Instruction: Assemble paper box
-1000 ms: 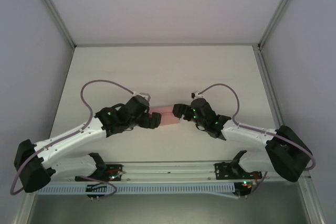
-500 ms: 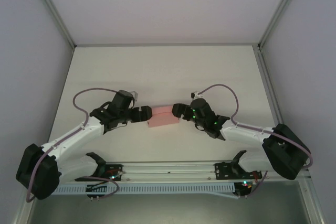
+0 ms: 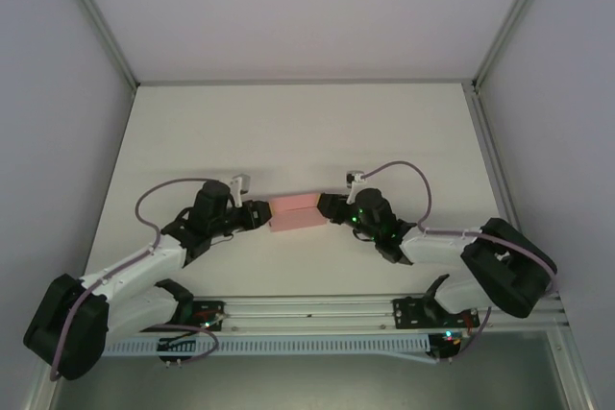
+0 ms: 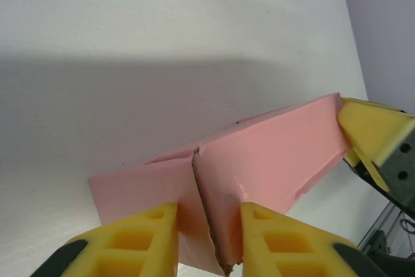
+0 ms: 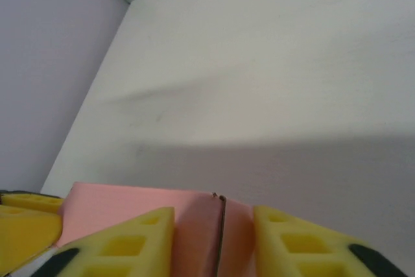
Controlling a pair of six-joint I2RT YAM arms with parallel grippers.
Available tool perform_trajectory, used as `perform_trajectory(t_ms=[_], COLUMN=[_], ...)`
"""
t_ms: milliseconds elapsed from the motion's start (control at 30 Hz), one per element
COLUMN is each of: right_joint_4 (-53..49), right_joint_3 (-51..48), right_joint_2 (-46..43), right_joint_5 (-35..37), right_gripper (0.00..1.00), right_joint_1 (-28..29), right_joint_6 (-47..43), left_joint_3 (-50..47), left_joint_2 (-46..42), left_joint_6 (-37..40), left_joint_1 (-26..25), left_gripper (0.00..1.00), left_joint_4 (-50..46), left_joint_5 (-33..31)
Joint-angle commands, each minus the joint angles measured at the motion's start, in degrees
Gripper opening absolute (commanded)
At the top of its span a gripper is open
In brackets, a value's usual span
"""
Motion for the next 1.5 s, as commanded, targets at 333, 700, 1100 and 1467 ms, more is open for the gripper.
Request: perform_trajectory(t_ms=[333,700,1100,1467], right_joint_4=[-12.0,-33.4,-40.2,-62.2], right_joint_3=[-3.3,12.3,24.6,40.5], right_joint_2=[-0.2,-7.1,-8.5,0.4], right_joint_5=[0.3,8.0,-2.6,-21.3], right_gripper=[0.11,0.59,1.0,1.0], right_joint_1=[-0.2,-0.4,-2.2,-1.6], right_joint_6=[-1.7,-5.3,-31.5,-64.9], left_joint_3=[-0.6,18.8,28.0,26.6], left_joint_2=[1.9,1.1,3.8,2.1], left_joint_6=[0.8,9.3,11.9,14.0], left_joint_1=[0.7,0.7,2.3,6.1], left_gripper=[0.0,1.0,1.0,1.0], left_joint_4=[-9.6,-24.8,-26.9,-25.2], left_joint_5=[-3.7,-10.7,-26.7,-26.9])
